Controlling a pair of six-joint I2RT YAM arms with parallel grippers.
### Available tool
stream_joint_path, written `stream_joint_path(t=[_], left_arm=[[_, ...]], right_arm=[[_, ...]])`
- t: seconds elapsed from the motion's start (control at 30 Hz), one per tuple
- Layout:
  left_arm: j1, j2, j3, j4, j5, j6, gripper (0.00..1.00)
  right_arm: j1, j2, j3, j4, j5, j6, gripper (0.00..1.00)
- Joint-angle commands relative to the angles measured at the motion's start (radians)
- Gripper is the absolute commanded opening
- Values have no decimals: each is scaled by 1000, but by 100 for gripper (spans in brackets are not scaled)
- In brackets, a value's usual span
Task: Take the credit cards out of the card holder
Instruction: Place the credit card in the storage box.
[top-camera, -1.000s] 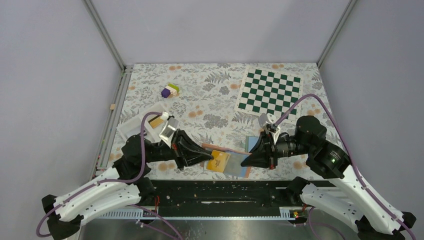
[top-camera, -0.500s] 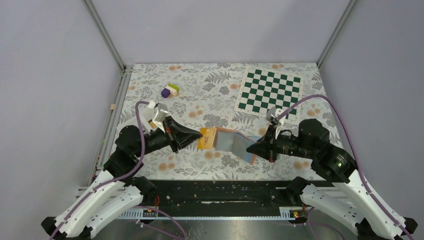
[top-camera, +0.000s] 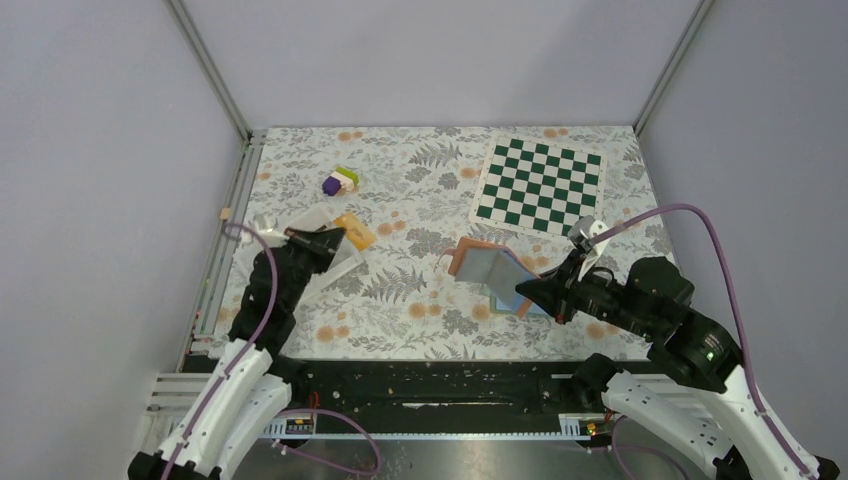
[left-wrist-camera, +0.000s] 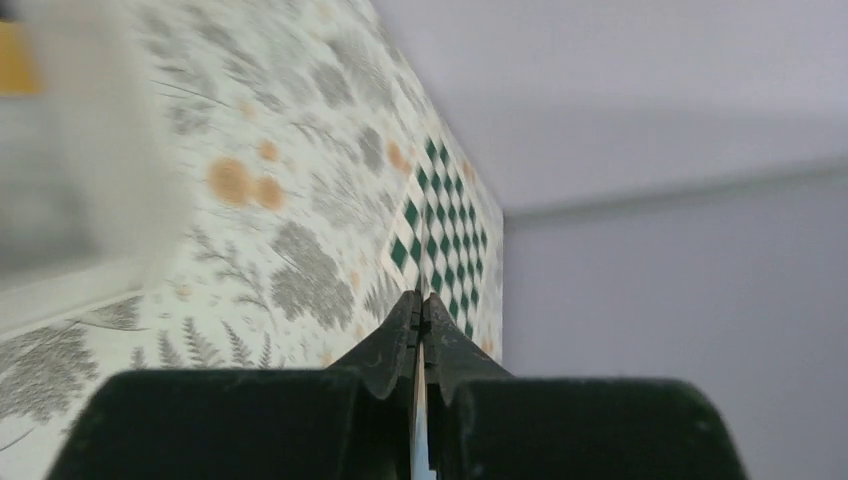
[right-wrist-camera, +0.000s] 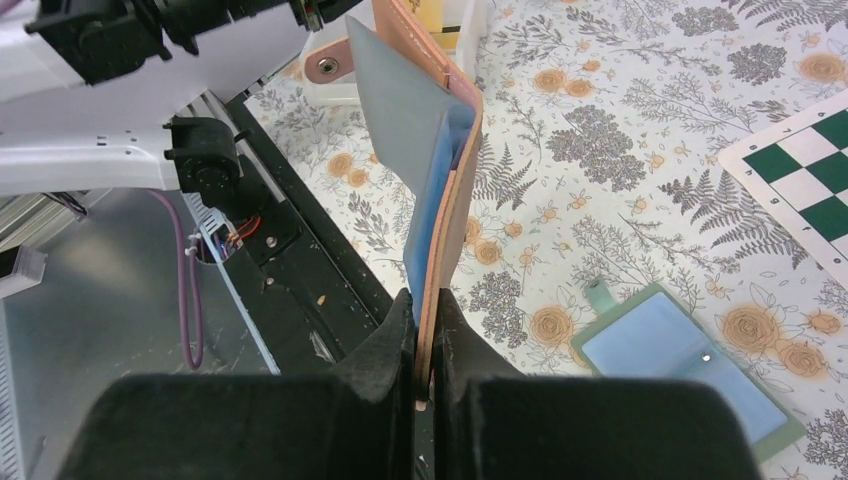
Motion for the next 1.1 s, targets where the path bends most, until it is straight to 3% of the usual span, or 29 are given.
stream_joint_path(t=[0.0, 0.1, 0.23, 0.33, 0.8, 0.93, 1.07], left_arm=[[7, -127, -142, -9, -550, -416, 0], [5, -131, -165, -49, -774, -512, 0], [5, -15, -70, -215, -911, -688, 0], [6, 103, -20, -312, -902, -861, 0], [-138, 573, 219, -454, -1017, -1263, 0], [-158, 649, 276, -580, -1073, -1410, 0], [-158, 701, 284, -597, -1069, -1501, 0]], right_arm=[[-6, -2, 29, 37, 16, 4, 0], [-6, 4, 31, 37, 7, -12, 0], [-5, 16, 30, 37, 1, -36, 0], [-5, 27, 33, 36, 7, -60, 0], [-4, 70, 69, 22, 23, -119, 0], [-6, 69, 84, -3, 35, -128, 0], [-4, 66, 92, -13, 39, -131, 0]])
